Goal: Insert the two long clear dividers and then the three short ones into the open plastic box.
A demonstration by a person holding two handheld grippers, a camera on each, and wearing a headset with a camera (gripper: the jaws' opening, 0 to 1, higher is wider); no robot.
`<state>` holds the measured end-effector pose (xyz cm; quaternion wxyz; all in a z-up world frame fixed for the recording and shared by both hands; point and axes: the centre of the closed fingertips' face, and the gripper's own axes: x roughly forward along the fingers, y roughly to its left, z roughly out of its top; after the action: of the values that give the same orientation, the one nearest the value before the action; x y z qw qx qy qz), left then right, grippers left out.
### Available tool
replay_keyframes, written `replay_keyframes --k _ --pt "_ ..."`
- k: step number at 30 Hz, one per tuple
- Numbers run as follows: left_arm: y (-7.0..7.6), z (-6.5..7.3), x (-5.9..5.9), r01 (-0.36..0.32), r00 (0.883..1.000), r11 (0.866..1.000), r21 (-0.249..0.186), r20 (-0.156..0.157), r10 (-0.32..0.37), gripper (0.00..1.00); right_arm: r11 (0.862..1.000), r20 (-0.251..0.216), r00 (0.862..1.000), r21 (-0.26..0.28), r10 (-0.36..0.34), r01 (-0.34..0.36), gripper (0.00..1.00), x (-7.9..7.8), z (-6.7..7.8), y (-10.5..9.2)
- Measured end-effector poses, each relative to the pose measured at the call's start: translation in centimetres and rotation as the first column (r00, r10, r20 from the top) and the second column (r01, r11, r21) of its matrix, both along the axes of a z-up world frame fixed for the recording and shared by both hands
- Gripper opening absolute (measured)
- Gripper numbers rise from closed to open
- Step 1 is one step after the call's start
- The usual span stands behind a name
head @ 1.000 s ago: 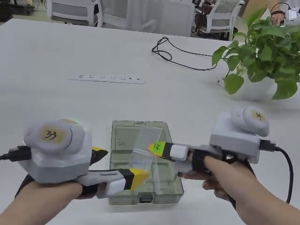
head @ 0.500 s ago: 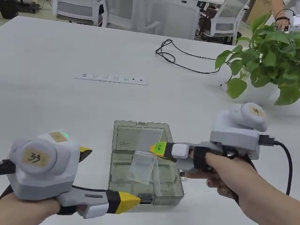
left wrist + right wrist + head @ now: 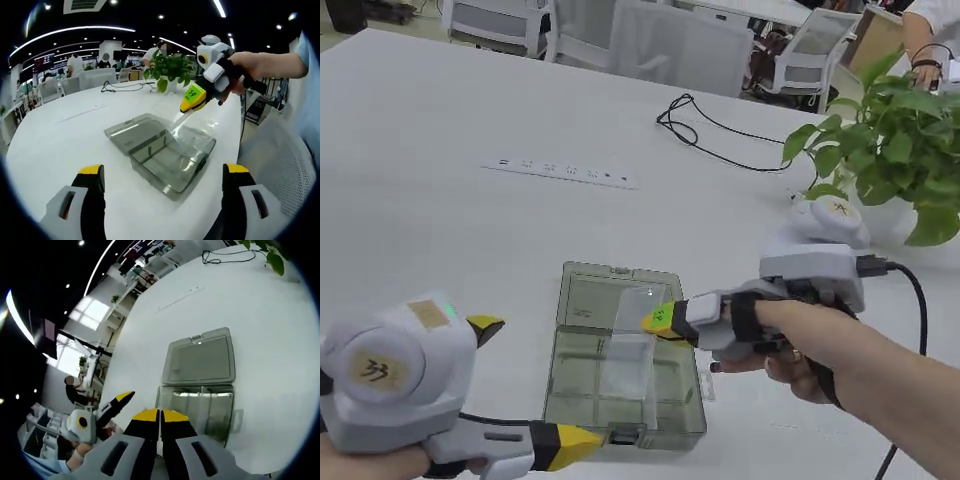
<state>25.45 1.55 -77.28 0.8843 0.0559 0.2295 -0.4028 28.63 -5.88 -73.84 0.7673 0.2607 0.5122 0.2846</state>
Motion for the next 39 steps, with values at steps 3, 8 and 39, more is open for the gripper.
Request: replay_keyframes --k 3,8,39 --pt "0.3 -0.1 0.1 -0.019 1.000 1.000 -0.022 0.001 0.019 0.99 0.999 -0.015 0.999 -0.032 0.039 -0.039 0.02 0.1 -0.1 0.4" --pt "0.5 0.2 0.3 -0.024 0.999 0.999 -0.024 0.029 0.025 0.99 0.997 -0.098 0.994 -0.045 0.057 -0.061 0.02 0.1 -0.6 1.0" --pt "-0.5 1.9 0.0 0.029 0.993 0.998 -0.061 0.116 -0.022 1.00 0.970 -0.267 0.962 -0.213 0.055 -0.114 0.02 0.3 -3.8 0.5"
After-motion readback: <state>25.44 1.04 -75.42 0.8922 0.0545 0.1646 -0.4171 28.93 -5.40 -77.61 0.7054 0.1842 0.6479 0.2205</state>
